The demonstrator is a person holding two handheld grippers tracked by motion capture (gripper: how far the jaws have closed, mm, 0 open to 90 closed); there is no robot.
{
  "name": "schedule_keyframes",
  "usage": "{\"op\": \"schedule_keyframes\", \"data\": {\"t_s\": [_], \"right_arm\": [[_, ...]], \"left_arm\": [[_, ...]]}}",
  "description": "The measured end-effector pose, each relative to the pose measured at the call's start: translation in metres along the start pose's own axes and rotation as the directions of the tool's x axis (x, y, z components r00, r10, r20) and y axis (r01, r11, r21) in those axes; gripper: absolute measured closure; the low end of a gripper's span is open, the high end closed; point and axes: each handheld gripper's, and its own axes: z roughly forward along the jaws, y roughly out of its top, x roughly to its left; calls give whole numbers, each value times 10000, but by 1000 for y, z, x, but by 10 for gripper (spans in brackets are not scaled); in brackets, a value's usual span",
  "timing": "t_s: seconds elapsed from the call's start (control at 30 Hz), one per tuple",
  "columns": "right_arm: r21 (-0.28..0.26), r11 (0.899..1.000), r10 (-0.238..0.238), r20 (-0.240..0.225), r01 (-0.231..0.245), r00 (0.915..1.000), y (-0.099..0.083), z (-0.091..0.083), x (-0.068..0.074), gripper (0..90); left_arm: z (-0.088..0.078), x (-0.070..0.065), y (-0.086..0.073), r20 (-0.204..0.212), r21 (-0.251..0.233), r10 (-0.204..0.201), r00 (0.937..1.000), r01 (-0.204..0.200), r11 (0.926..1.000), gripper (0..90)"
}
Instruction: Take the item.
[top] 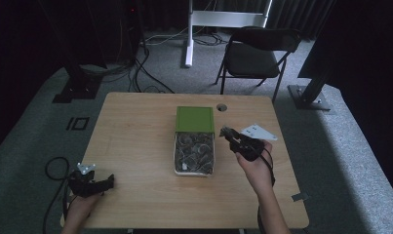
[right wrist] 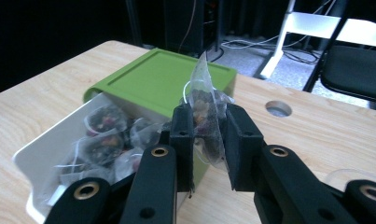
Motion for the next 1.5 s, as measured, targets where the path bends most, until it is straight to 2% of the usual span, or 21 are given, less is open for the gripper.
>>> {"op": "schedule_keyframes", "data": {"t_s": [0.33, 0.4, 0.73, 0.8, 1.23, 1.5], "right_arm": [[-11, 9996, 293, 665, -293, 9974, -5, -3, -27, 757], [-148, 9994, 316, 803, -305, 9963, -5, -4, -32, 757], [-178, 9974, 713, 1453, -695, 9868, -10, -5, -60, 757], [-148, 9980, 624, 1617, -609, 9849, -11, -5, -65, 758], [280, 9931, 1062, 2005, -1140, 9739, -24, 5, -90, 757], [628, 9884, 1223, 2119, -1384, 9696, -33, 16, -98, 757]], "left_arm": [[0, 0, 0, -4, -17, -2, 10000, 2, 10000, 3], [0, 0, 0, -1, -16, -1, 10000, 1, 10000, 3], [0, 0, 0, -4, -12, -3, 10000, 3, 10000, 3], [0, 0, 0, -3, -13, -2, 10000, 2, 10000, 3], [0, 0, 0, -3, -10, -1, 10000, 1, 10000, 3], [0, 0, 0, -2, -11, -1, 10000, 1, 10000, 3]]}}
